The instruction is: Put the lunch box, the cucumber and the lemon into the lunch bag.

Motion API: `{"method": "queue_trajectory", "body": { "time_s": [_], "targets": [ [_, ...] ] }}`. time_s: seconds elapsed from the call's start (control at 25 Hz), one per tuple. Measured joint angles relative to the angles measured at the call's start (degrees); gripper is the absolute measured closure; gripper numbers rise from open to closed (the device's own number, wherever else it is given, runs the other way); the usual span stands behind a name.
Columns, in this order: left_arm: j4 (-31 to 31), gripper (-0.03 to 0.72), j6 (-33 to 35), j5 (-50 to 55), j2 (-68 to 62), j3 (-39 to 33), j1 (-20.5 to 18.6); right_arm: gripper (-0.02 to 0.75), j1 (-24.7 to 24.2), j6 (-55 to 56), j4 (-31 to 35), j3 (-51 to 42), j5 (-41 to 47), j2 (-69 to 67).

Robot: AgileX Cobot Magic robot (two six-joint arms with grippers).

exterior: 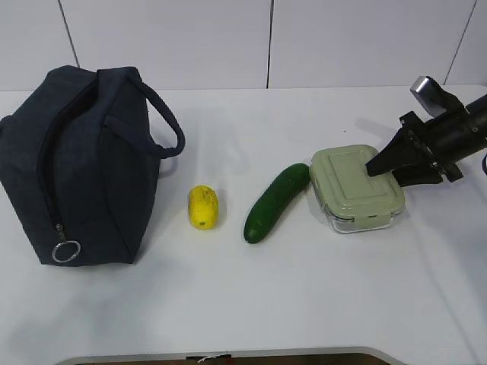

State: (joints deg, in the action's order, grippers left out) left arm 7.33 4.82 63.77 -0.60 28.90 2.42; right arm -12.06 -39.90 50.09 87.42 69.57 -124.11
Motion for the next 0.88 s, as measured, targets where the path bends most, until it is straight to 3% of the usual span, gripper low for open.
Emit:
{"method": "queue_trajectory", "body": {
  "time_s": [0.88],
  "targets": [
    [0.1, 0.449, 0.0, 0.0, 0.0, 0.0, 0.0, 0.379, 0.23, 5.5, -2.45, 0.0, -1.56, 2.48]
  ]
}}
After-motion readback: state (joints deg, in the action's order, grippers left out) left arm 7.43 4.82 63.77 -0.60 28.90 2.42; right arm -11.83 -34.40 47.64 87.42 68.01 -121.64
